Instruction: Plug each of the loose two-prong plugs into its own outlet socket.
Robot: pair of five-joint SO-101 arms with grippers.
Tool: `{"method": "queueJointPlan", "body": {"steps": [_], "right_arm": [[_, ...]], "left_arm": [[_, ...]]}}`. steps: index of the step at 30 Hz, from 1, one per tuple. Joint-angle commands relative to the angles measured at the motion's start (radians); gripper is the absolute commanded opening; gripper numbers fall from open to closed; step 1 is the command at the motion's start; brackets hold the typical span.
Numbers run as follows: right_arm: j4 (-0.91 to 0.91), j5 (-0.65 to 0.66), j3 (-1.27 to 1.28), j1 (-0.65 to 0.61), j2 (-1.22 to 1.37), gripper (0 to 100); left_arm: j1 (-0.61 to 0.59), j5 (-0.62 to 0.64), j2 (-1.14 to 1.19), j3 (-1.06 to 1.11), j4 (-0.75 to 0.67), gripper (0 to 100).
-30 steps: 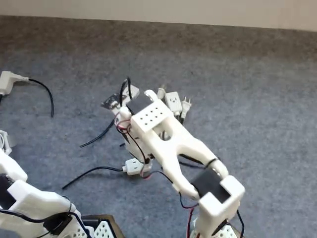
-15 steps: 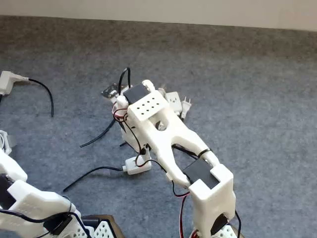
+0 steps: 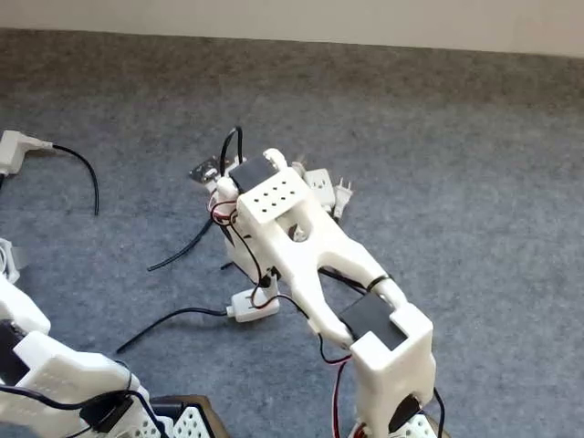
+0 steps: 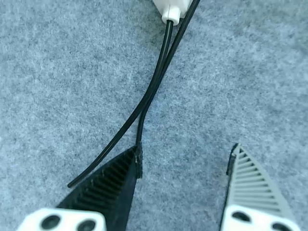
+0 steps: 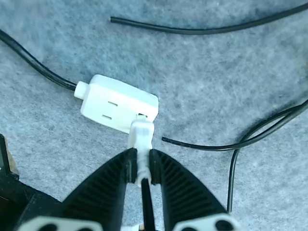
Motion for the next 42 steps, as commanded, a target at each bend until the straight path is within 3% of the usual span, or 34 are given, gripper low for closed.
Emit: {"method": "queueJointPlan", "body": {"steps": [1, 13, 28, 42], "right_arm": [[-0.058, -0.012, 0.097, 0.016, -0.010, 0.7], [-0.102, -0.014, 0.173, 0.013, -0.007, 0.7], [-0.094, -0.147, 0.179, 0.031, -0.007, 0.6], [-0.113, -0.147, 0.219, 0.008, -0.005, 0.5]], "left_arm": [[0.004, -0.008, -0.008, -0.002, -0.014, 29], [0.005, -0.006, -0.007, -0.002, -0.014, 29], [0.005, -0.006, -0.007, -0.002, -0.014, 29], [0.012, -0.006, -0.005, -0.002, -0.014, 29]]}}
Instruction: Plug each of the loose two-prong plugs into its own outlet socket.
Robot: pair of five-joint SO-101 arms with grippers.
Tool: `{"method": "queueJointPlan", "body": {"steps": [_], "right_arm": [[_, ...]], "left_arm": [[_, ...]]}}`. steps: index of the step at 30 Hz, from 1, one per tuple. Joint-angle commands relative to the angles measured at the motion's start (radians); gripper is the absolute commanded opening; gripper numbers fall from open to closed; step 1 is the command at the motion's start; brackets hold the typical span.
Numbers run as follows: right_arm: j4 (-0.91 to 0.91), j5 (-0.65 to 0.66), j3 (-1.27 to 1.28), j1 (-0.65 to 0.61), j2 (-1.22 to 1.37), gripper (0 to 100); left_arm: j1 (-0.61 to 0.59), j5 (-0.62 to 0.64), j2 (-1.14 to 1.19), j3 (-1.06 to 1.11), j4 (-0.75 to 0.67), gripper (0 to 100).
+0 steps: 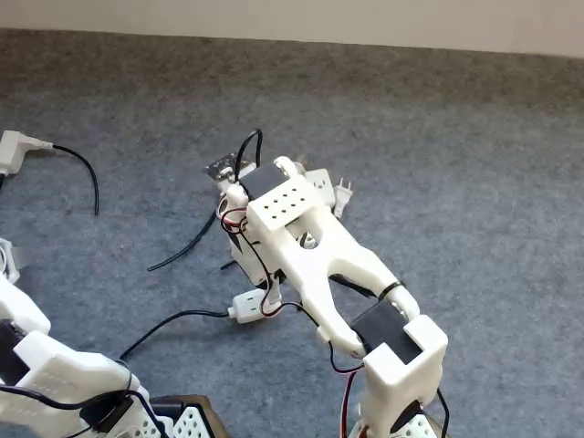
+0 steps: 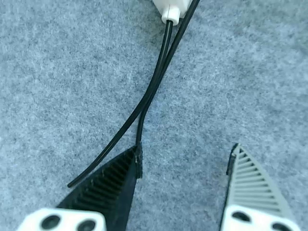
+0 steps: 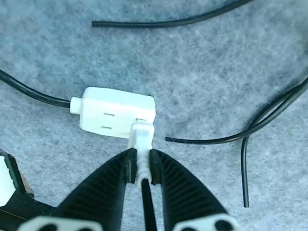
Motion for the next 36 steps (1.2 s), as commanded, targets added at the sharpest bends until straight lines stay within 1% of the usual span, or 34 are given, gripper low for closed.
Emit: {"method": "queueJointPlan", "body": {"steps": [1, 9, 12, 16, 18, 21, 24, 25, 28, 31, 34, 36], "right_arm": [[-0.059, -0.003, 0.104, -0.016, 0.016, 0.5], [-0.269, -0.002, 0.328, -0.022, 0.013, 0.5], [-0.266, 0.025, 0.341, -0.021, 0.002, 0.9], [-0.209, 0.060, 0.266, -0.022, -0.036, 1.0], [-0.189, 0.061, 0.222, -0.013, -0.070, 1.0], [-0.133, 0.080, 0.153, 0.002, -0.134, 1.0], [-0.025, 0.123, 0.062, 0.001, -0.208, 1.8], [0.018, 0.126, 0.028, -0.002, -0.234, 3.6], [0.125, 0.160, -0.084, -0.031, -0.329, 13.5], [0.136, 0.180, -0.136, -0.064, -0.433, 22.6], [0.134, 0.176, -0.136, -0.074, -0.501, 26.9], [0.134, 0.175, -0.136, -0.071, -0.527, 27.2]], "left_arm": [[0.012, -0.006, -0.007, -0.002, -0.014, 29], [0.012, -0.005, -0.015, -0.002, -0.014, 29], [0.024, -0.008, -0.015, -0.004, -0.014, 29], [0.058, -0.009, -0.015, -0.005, -0.005, 29], [0.085, -0.009, -0.016, -0.031, 0.069, 29], [0.128, -0.009, -0.015, -0.111, 0.235, 29], [0.179, -0.009, -0.015, -0.194, 0.387, 29], [0.199, -0.009, -0.015, -0.217, 0.430, 29], [0.265, -0.009, -0.015, -0.278, 0.552, 29], [0.329, -0.009, -0.015, -0.335, 0.671, 29], [0.377, -0.006, -0.016, -0.392, 0.760, 29], [0.401, -0.006, -0.016, -0.435, 0.813, 29]]}}
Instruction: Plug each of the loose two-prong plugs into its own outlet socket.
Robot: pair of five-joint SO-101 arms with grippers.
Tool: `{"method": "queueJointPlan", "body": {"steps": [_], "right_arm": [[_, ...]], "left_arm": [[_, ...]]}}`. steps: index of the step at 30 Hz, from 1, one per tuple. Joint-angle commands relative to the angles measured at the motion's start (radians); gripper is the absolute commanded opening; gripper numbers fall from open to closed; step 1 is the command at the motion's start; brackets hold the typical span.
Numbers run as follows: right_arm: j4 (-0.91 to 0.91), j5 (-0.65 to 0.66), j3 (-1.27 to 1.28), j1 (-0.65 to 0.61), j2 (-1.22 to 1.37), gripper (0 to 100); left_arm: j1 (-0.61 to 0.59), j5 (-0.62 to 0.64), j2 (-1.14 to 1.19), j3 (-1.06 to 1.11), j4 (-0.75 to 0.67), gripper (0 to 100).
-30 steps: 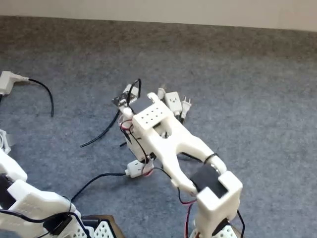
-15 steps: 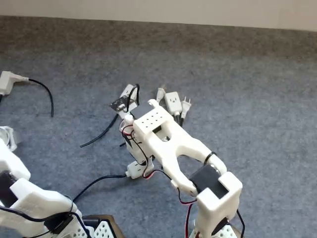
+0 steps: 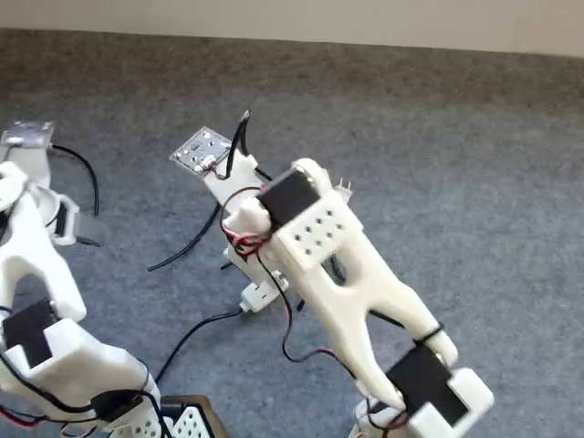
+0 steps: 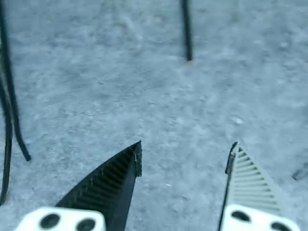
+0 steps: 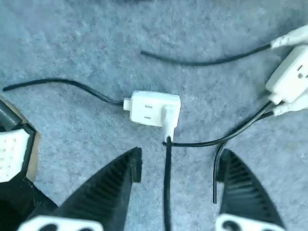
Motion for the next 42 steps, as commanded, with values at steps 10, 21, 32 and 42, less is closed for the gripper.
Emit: {"method": "queueJointPlan", "body": {"steps": [10, 21, 32, 42], "right_arm": [[-0.036, 0.008, -0.041, 0.251, -0.397, 27.2], [-0.424, 0.112, 1.003, 0.716, -0.990, 27.2], [-0.699, 0.075, 1.432, 0.743, -1.066, 27.2], [-0.791, 0.023, 1.540, 0.750, -1.067, 27.2]], "left_arm": [[0.495, -0.002, -0.018, -0.406, 0.505, 29], [0.895, 0.002, -0.292, -0.136, 0.385, 29], [1.009, 0.000, -0.811, 0.708, -0.126, 30], [1.078, 0.005, -0.819, 0.917, -0.350, 29]]}}
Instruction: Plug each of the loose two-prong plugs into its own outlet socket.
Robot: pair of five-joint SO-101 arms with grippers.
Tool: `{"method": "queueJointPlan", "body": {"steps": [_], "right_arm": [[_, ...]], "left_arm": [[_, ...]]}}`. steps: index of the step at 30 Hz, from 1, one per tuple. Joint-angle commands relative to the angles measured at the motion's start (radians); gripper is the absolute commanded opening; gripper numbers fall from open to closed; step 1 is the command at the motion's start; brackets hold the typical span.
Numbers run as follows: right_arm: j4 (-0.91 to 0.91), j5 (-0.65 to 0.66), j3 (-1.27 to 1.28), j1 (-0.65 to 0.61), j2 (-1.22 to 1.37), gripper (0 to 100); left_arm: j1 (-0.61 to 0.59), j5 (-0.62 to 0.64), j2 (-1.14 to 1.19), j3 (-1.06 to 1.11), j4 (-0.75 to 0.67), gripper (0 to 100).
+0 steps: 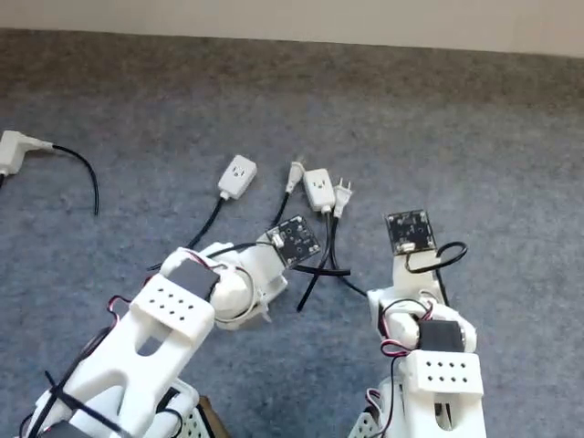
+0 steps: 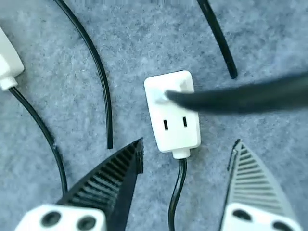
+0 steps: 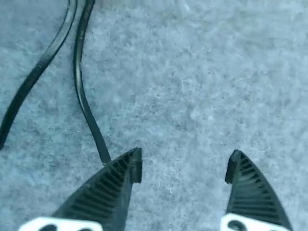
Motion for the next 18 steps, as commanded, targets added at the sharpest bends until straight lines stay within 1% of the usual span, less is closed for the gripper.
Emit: {"method": "queueJointPlan", "body": {"steps": [1, 8, 12, 16, 18], "right_arm": [[-0.019, -0.009, -0.004, 0.002, -0.012, 27.2], [-0.018, -0.009, -0.002, 0.001, -0.012, 27.2], [-0.015, -0.009, -0.002, -0.028, -0.012, 27.2], [-0.015, -0.009, -0.001, -0.030, -0.012, 27.2], [-0.015, -0.009, -0.001, -0.030, -0.012, 27.2]], "left_arm": [[0.008, 0.006, -0.022, 0.048, -0.098, 29], [0.013, 0.006, -0.021, 0.116, -0.186, 29], [0.013, 0.006, -0.008, 0.137, -0.206, 29], [0.013, 0.006, 0.125, 0.127, -0.281, 29], [0.012, 0.006, 0.220, 0.076, -0.299, 25]]}}
